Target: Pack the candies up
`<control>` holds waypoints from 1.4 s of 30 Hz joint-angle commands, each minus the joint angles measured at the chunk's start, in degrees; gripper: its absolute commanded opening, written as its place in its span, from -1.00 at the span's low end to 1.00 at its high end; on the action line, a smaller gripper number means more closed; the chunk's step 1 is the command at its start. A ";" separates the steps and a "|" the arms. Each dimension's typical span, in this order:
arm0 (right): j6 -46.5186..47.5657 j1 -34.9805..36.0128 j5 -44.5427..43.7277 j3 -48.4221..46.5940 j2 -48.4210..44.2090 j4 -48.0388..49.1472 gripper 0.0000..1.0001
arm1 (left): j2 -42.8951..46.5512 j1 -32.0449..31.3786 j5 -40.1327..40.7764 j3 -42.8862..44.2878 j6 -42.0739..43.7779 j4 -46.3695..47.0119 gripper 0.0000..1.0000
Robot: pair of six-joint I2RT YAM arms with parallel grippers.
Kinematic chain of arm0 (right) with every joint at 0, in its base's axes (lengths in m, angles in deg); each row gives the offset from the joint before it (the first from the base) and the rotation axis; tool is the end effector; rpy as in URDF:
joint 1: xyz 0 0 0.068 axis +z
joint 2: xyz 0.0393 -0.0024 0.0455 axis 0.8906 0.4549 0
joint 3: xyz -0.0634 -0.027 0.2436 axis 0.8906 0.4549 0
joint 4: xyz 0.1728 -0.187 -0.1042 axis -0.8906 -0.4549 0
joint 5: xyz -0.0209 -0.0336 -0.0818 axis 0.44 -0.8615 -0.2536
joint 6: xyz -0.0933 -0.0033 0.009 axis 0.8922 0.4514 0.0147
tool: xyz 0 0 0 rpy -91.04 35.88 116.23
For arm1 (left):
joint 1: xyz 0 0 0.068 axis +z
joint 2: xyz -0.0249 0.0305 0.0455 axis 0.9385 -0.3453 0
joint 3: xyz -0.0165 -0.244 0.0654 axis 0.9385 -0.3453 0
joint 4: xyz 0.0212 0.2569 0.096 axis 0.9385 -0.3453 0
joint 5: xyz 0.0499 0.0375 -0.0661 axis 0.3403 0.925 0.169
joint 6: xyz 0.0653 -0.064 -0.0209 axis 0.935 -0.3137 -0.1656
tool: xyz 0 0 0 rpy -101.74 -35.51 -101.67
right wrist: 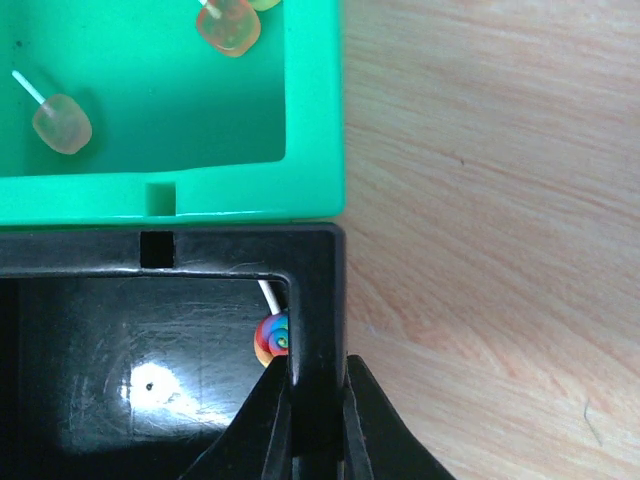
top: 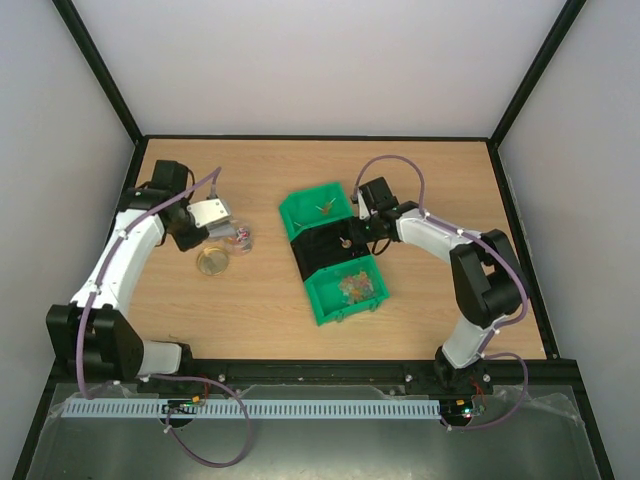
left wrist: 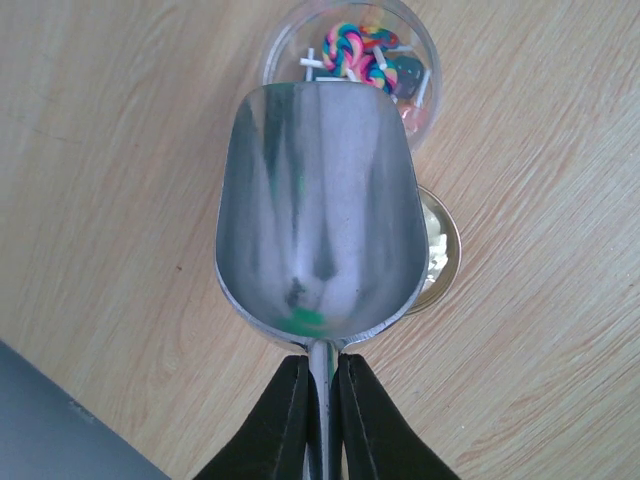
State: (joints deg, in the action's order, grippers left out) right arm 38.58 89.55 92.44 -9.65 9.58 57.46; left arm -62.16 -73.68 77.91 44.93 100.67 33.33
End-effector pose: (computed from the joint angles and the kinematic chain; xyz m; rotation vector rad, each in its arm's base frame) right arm 0.3633 0.1876 0.1344 -0.3359 2.4039 0.3810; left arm 0.3021 -0.0240 0.2270 1.3369 2.3557 0.2151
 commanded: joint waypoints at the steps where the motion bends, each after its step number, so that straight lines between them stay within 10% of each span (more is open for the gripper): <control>1: -0.56 -0.33 -1.42 -4.11 2.64 4.67 -0.97 | 3.63 1.61 -2.70 0.86 -0.42 0.66 -0.96; 8: -2.63 -0.33 -0.14 -9.72 7.34 5.30 -0.96 | 4.90 1.57 -7.10 3.59 -4.40 0.32 -0.96; 14: -3.47 -2.09 2.22 -11.13 6.01 2.03 0.06 | 4.60 -0.45 -12.04 7.48 -6.82 -4.08 -0.96; 22: 4.37 -7.84 11.69 -9.69 -2.21 -9.58 0.53 | 4.68 -9.69 -19.72 9.73 -8.71 -11.32 -0.96; 31: 8.86 -7.76 17.97 3.77 -15.76 -17.94 0.37 | 0.02 -23.20 -22.16 12.60 -17.88 -13.43 -0.96; 42: 4.20 -4.70 19.96 6.09 -9.48 -13.50 -0.03 | -1.16 -31.01 -16.78 9.50 -23.25 -9.63 -0.96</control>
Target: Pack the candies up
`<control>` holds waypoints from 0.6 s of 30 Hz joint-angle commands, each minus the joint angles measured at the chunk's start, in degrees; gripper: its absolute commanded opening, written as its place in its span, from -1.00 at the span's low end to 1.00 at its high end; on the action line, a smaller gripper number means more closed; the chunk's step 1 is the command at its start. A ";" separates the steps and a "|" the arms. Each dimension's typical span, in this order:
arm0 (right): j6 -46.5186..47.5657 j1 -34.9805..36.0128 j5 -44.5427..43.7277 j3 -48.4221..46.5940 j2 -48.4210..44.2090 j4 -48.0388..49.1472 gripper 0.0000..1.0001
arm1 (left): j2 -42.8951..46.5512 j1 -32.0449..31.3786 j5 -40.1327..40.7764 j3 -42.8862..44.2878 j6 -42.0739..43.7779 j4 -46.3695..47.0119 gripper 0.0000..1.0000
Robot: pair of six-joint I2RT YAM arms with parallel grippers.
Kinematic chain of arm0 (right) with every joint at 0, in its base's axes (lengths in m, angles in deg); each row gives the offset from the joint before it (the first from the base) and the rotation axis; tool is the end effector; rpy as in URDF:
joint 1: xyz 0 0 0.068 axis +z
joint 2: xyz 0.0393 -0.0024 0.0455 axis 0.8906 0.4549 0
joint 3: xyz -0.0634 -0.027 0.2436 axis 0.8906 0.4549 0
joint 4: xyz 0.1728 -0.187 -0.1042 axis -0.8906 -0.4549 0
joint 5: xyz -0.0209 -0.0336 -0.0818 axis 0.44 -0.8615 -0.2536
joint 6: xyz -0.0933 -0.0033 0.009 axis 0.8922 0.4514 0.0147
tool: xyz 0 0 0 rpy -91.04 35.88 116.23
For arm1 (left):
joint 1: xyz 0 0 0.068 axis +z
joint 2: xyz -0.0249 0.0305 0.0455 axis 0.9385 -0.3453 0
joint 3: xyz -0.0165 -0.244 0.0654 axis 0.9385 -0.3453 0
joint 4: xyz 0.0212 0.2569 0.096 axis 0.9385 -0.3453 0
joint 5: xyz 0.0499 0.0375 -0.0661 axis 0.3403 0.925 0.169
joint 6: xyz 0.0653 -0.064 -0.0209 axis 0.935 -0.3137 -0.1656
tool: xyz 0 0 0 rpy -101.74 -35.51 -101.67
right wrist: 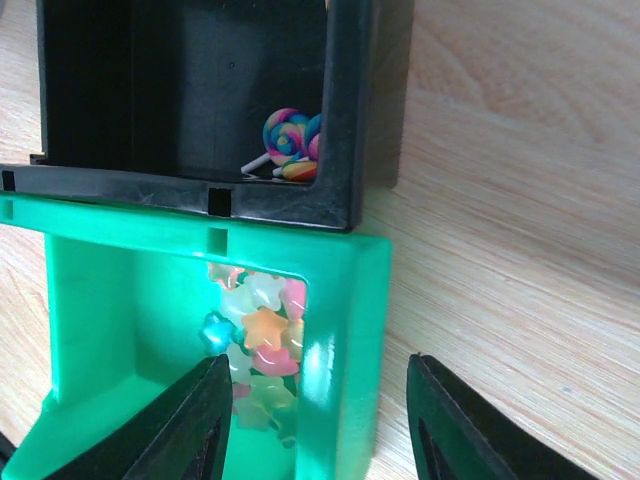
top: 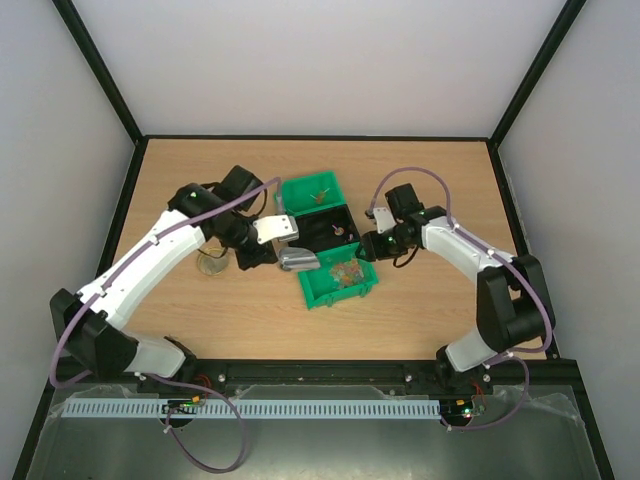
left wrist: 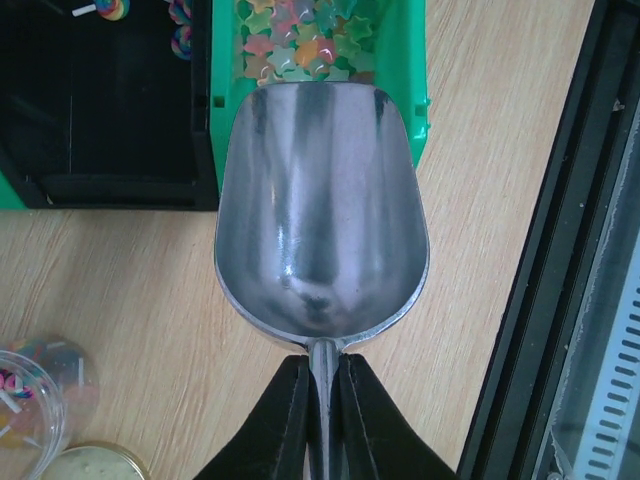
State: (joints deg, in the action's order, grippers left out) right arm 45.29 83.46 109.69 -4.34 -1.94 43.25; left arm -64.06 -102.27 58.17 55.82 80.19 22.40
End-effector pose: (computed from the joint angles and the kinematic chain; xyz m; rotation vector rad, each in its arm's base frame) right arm 0.3169 0.1504 0.1543 -0.4831 2.5154 0.6313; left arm 0.2339 -0.1865 0.2732 1.5634 2.1737 -0.5149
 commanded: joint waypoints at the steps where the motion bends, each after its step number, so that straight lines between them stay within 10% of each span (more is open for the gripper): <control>1: -3.28 1.84 3.06 0.75 2.60 1.44 -0.09 | 0.48 -3.46 4.69 -1.70 -3.46 1.55 -0.96; 18: -11.21 6.21 5.57 -2.11 9.15 7.79 -0.52 | -7.98 -10.39 23.72 -2.18 -10.21 1.11 -0.96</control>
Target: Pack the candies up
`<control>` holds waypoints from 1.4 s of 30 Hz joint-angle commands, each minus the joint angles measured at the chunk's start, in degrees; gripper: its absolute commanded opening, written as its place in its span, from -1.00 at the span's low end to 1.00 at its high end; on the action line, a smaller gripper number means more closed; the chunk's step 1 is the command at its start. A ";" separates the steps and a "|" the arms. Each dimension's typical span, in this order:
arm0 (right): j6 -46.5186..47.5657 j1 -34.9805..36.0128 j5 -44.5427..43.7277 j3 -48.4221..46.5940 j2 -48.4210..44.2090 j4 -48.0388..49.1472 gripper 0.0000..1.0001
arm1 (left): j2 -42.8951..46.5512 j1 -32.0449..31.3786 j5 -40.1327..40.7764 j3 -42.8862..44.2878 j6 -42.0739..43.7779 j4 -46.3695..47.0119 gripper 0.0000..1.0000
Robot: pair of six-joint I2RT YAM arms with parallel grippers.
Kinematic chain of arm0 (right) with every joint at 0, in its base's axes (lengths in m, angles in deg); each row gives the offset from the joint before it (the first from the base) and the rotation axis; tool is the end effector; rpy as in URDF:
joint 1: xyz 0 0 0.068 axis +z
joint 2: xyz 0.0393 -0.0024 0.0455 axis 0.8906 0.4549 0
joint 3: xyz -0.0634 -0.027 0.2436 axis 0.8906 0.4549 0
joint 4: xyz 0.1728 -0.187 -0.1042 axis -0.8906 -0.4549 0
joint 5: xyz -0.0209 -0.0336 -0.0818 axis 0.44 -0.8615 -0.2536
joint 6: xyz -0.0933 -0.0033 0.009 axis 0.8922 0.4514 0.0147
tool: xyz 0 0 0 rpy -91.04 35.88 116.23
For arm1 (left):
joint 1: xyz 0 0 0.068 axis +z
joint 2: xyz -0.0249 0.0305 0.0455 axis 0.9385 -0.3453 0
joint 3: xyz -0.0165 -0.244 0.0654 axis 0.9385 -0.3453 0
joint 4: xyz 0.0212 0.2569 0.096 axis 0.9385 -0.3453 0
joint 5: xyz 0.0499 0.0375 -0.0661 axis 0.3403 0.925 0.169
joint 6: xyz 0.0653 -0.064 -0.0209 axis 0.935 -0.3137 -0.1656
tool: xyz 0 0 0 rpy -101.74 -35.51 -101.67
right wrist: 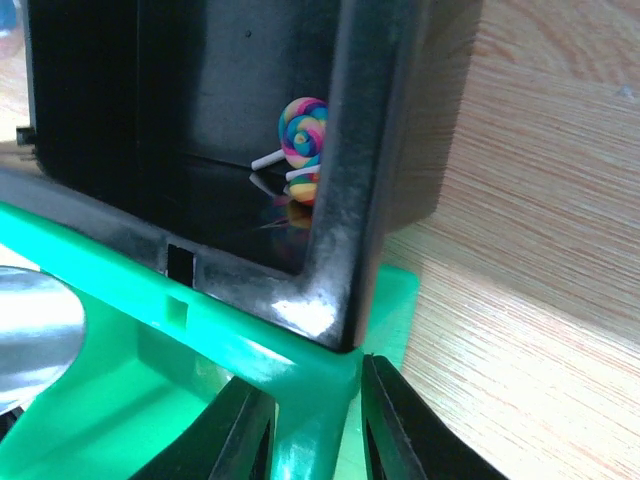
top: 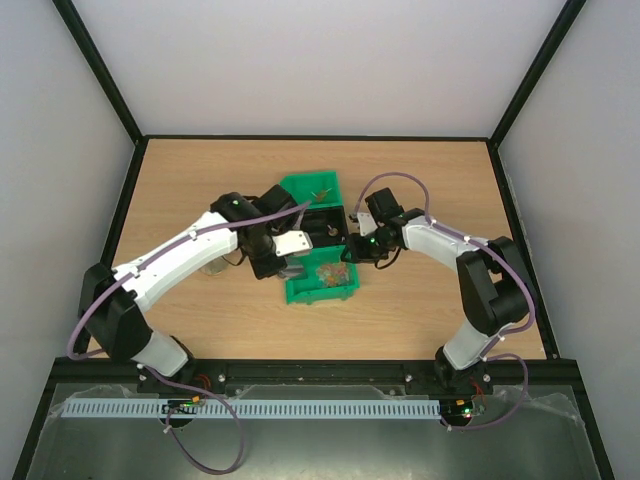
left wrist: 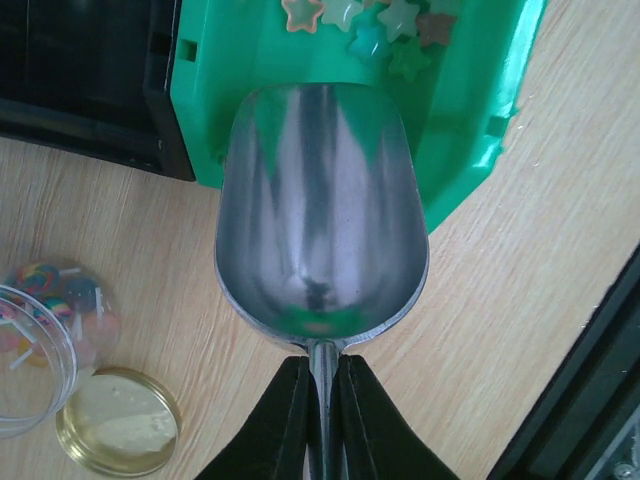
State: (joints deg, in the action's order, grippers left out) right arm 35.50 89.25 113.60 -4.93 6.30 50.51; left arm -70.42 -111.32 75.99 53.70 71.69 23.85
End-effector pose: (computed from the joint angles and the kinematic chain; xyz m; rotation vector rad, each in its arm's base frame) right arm 0.3160 0.1955 0.1217 -0.4300 2.5807 0.8156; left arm 0.2313 -0.2132 0.2254 1.5949 2.3691 -0.1651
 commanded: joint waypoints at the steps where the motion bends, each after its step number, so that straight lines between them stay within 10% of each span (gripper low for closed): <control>1: -1.41 0.41 1.68 -1.49 0.93 0.55 -0.52 | -1.98 -1.50 6.48 0.29 -1.55 -0.25 -0.96; 42: -2.23 0.84 -2.82 -1.46 0.30 0.66 -0.97 | -14.60 -3.53 -4.51 -15.72 -4.18 28.79 -0.96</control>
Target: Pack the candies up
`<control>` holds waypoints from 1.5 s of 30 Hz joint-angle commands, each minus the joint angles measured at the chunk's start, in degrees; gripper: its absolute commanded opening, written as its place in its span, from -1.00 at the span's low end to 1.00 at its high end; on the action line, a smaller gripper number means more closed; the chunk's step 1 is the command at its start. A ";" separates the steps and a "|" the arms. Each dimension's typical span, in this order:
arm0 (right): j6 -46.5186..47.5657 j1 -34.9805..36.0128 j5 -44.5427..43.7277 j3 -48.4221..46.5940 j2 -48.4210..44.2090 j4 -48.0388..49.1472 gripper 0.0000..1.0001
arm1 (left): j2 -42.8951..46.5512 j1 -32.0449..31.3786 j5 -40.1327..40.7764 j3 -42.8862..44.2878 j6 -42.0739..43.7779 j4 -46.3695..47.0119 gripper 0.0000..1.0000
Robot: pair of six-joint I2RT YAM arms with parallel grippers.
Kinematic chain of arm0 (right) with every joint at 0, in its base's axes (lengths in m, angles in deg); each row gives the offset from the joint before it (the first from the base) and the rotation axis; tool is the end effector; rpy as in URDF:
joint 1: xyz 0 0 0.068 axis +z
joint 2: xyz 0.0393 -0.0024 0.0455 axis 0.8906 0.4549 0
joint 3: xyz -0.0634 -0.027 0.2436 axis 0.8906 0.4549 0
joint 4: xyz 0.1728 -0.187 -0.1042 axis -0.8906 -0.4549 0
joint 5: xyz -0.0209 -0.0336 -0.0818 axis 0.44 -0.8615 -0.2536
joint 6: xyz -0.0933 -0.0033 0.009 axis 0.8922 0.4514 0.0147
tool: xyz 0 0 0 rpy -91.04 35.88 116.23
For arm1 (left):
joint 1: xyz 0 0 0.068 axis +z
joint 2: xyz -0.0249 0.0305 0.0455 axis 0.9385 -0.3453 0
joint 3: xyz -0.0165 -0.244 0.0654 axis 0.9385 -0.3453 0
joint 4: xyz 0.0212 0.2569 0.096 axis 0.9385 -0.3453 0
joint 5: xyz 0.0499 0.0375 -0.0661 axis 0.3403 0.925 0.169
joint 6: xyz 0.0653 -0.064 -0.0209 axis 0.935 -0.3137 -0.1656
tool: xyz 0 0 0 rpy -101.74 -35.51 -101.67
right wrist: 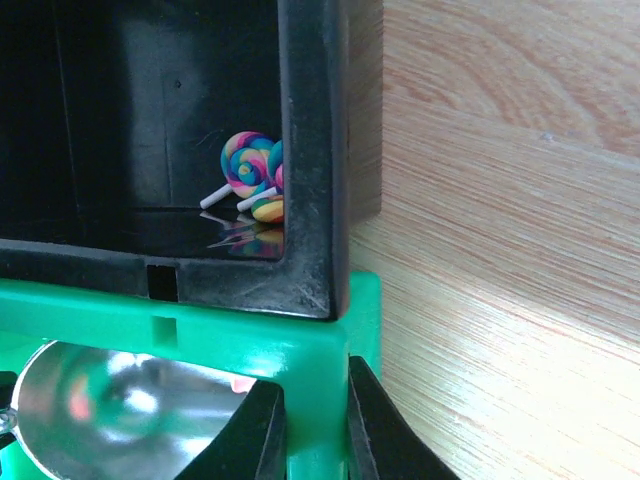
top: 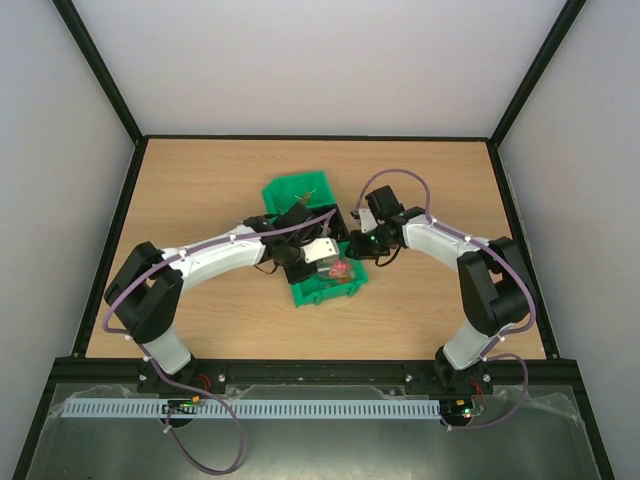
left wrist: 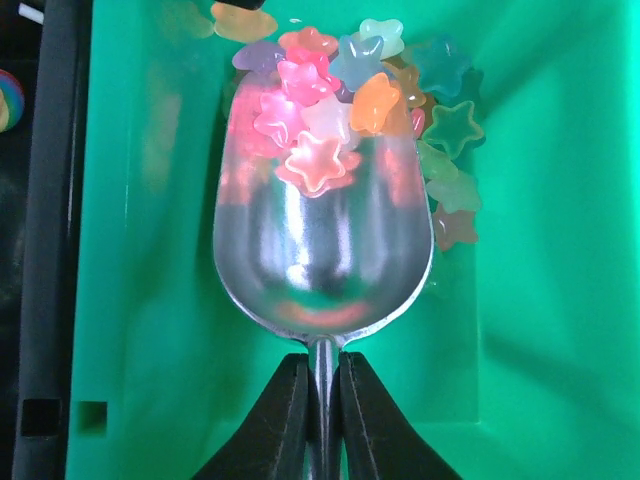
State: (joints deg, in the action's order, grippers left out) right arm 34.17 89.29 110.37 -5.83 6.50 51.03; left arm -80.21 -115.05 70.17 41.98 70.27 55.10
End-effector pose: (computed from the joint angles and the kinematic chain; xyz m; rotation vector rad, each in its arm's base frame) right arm 0.3231 0.1944 0.1249 -0.3804 2.5693 0.7568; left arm 0.2496 -0.2729 0.1369 1.5843 2.1817 -0.3512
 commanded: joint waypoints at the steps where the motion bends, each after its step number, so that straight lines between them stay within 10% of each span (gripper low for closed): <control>1: -0.99 0.89 0.31 -0.57 0.09 0.19 -0.97 | -4.76 0.25 0.88 -5.21 -3.31 -0.21 -0.96; 19: 4.25 -0.86 -4.43 -1.60 -1.69 -2.12 -0.97 | 9.46 8.39 -17.28 -24.84 -9.01 39.17 -0.96; 45: 8.42 -3.76 -6.17 -2.12 -2.56 -4.86 -0.97 | 18.46 10.61 -22.13 -36.28 -12.05 53.02 -0.96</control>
State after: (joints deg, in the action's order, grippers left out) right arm 41.58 86.14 104.70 -6.74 5.64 48.78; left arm -63.69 -104.48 48.88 6.57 57.61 104.69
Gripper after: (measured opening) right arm 0.091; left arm 0.078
